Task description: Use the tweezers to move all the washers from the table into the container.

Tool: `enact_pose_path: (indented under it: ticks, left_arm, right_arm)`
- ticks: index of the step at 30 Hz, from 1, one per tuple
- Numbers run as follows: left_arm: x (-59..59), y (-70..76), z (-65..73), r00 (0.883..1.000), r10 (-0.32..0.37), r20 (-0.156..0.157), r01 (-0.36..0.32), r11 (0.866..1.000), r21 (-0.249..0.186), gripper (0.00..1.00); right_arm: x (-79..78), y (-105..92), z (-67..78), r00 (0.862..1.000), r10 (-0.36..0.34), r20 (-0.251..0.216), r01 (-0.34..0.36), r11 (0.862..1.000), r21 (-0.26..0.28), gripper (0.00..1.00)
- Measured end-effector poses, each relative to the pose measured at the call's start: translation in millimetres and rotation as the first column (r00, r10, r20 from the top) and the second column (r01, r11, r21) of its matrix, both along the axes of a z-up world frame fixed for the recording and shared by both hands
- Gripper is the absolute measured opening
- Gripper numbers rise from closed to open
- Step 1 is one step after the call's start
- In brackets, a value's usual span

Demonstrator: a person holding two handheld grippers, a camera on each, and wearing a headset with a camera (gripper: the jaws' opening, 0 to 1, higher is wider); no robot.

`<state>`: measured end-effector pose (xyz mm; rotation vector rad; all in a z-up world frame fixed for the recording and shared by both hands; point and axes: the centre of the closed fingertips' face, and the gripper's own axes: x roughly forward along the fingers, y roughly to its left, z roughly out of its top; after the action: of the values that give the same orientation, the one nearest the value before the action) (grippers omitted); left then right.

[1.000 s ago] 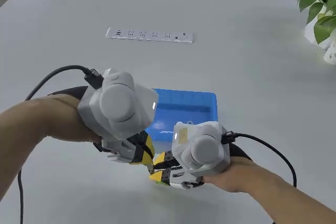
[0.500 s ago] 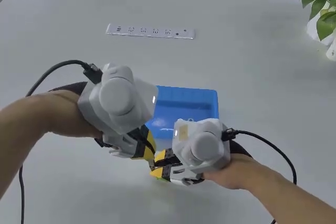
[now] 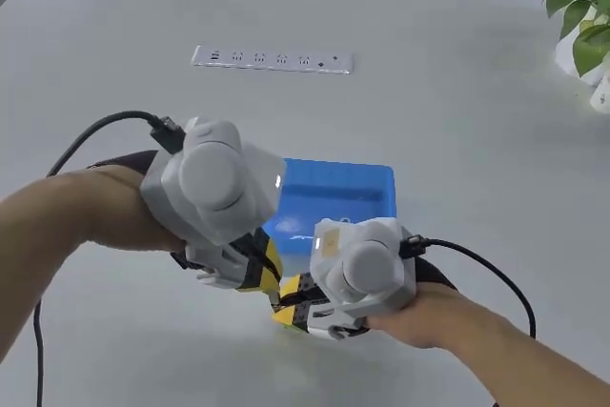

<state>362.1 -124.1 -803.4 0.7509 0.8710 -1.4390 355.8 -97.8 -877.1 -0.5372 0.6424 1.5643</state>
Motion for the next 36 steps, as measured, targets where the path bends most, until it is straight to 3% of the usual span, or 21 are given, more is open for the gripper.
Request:
enact_pose_path:
  ticks: [9,25,36]
  left_arm:
    - [0.3,-3.1,6.2,1.000,0.003,0.003,-0.003,1.000,-0.016,0.06]
    - [0.7,-7.8,31.7,1.000,-0.004,0.015,0.005,0.999,-0.039,0.06]
    - [8.1,-12.4,49.2,0.999,-0.023,0.036,0.025,0.999,-0.048,0.06]
  right_arm:
    - [-0.2,-2.0,5.9,1.000,-0.001,0.005,0.001,1.000,0.005,0.09]
    - [0.6,-6.5,31.4,1.000,-0.001,0.028,0.000,1.000,0.024,0.09]
    - [8.5,-12.1,48.2,0.999,-0.016,0.049,0.014,0.999,0.032,0.09]
